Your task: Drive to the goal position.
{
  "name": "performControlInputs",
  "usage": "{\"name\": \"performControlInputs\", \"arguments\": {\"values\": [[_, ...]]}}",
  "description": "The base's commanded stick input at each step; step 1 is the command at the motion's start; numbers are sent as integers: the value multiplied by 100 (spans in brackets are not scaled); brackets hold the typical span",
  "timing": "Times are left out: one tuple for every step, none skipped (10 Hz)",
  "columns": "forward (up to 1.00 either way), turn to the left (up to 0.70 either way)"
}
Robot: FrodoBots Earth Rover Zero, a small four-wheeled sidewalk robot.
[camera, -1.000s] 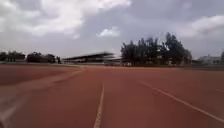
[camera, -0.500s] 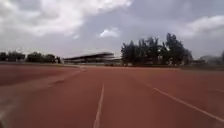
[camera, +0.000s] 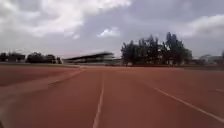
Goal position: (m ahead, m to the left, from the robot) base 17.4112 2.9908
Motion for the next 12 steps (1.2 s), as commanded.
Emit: {"name": "performControlInputs", "arguments": {"values": [[45,0],[45,0],[45,0],[45,0],[45,0],[45,0],[45,0],[45,0],[45,0],[45,0],[45,0],[45,0]]}}
